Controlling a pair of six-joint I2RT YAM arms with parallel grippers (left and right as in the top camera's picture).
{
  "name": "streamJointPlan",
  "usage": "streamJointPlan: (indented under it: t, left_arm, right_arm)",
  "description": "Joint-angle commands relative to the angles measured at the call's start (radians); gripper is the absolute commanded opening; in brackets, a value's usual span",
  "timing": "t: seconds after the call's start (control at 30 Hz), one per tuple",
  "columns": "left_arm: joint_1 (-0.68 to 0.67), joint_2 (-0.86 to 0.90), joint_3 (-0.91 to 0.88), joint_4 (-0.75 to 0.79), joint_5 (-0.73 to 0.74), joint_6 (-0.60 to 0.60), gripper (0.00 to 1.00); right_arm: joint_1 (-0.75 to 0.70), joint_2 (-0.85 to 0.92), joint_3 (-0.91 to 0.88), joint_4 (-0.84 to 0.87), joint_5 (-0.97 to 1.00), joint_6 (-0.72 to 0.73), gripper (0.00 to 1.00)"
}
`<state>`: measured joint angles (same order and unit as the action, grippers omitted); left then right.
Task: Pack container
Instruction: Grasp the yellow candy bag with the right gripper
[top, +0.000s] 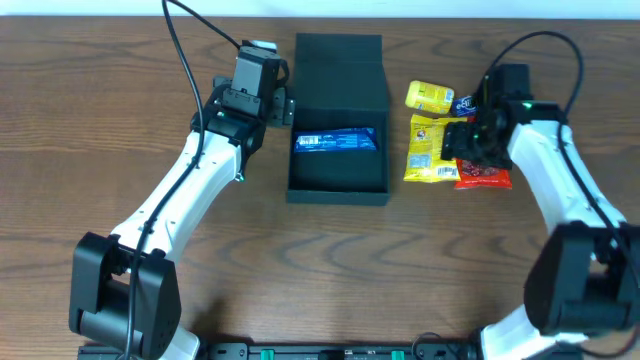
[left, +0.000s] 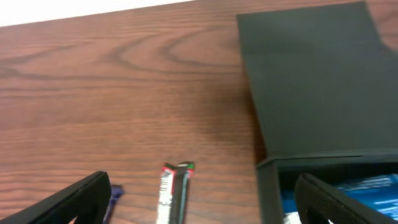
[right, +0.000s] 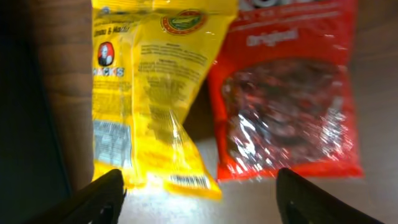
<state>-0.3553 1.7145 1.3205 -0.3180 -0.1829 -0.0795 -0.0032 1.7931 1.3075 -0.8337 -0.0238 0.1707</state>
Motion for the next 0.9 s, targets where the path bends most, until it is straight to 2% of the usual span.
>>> streamJointPlan:
  t: [0.0, 0.17, 0.3, 0.33, 0.5, 0.57, 0.63, 0.87]
  left_arm:
    - [0.002, -0.017, 0.008, -0.004, 0.062, -0.033, 0.95]
    - [0.002, -0.017, 0.008, -0.008, 0.08, -0.033, 0.95]
    - [0.002, -0.017, 0.008, -0.018, 0.08, -0.033, 0.95]
    - [0.002, -0.017, 0.008, -0.02, 0.08, -0.033, 0.96]
    - [0.002, -0.017, 0.008, -0.021, 0.079, -0.033, 0.95]
    - [0.002, -0.018, 0.008, -0.021, 0.079, -0.033, 0.95]
    - [0.002, -0.024, 0.008, -0.021, 0.079, -0.032, 0.95]
    - [0.026, -0.11, 0.008, -0.023, 0.069, -0.029, 0.95]
  right_arm:
    - [0.025, 0.053, 0.001, 0.024, -0.005, -0.012, 0.75]
    - [0.064, 0.106, 0.001, 0.085, -0.006, -0.012, 0.72]
    - [0.08, 0.138, 0.001, 0.125, 0.003, -0.012, 0.64]
    - [0.082, 0.143, 0.001, 0.131, 0.003, -0.012, 0.6]
    - [0.083, 0.187, 0.002, 0.146, 0.01, -0.011, 0.2]
    - [0.084, 0.19, 0.002, 0.14, 0.009, -0.012, 0.08]
    - [0.085, 0.183, 0.003, 0.136, 0.009, -0.012, 0.02]
    - [0.095, 0.073, 0.132, 0.01, 0.009, -0.035, 0.01]
